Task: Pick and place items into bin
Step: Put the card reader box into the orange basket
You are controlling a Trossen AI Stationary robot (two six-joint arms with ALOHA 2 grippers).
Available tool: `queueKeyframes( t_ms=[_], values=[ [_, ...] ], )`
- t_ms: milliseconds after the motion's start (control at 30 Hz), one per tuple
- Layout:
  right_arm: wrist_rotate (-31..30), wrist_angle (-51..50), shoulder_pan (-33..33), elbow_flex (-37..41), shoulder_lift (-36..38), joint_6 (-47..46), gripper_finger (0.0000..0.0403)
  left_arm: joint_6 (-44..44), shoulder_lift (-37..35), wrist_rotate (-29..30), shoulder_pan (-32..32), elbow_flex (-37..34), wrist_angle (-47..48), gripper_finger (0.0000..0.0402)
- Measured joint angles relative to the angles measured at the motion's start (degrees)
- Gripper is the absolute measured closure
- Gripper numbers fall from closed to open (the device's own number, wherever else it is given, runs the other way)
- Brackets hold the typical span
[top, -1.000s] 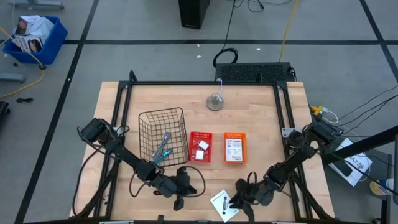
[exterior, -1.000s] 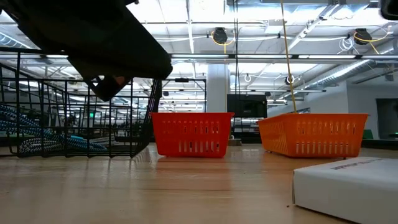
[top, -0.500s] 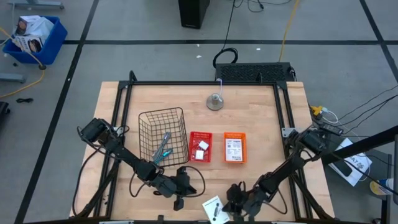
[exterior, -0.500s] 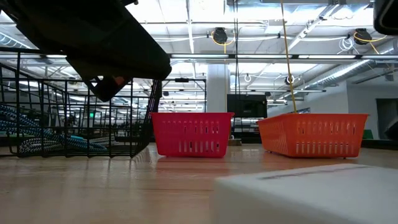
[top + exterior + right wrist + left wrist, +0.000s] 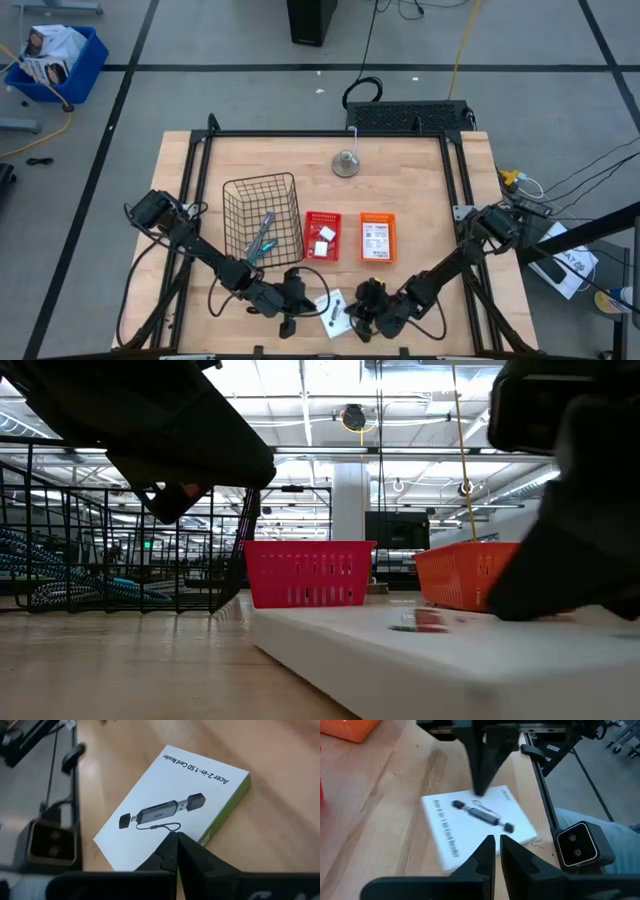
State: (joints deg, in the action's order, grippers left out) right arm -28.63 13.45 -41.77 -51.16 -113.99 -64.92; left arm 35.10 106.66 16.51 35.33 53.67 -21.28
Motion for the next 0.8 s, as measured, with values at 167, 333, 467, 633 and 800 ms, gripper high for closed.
queueKeyframes(
  t_ms=[167, 333, 467, 633, 800],
  values=[
    [-1.7, 2.2, 1.9, 0.1, -0.1, 0.0, 0.0403, 3.2, 0.0, -2.5, 0.0, 0.0, 1.9, 0.0371],
    [-3.5, 7.1, 2.0, 0.2, 1.5, 5.1, 0.0403, 11.2, 0.0, -3.7, 0.5, 0.0, 9.8, 0.0371],
    [-4.2, 4.9, 1.5, 0.3, 4.6, 8.1, 0.0403, 13.3, 0.0, -5.7, 1.8, -0.1, 11.1, 0.0371],
    [-4.8, 1.6, 0.9, 0.4, 8.8, 9.6, 0.0403, 16.0, 0.0, -3.9, 1.9, -0.1, 10.6, 0.0371],
    [-5.6, 2.2, 0.3, 0.3, 10.4, 9.8, 0.0403, 14.6, 1.0, -2.8, 1.1, 0.0, 7.4, 0.0371]
  ],
)
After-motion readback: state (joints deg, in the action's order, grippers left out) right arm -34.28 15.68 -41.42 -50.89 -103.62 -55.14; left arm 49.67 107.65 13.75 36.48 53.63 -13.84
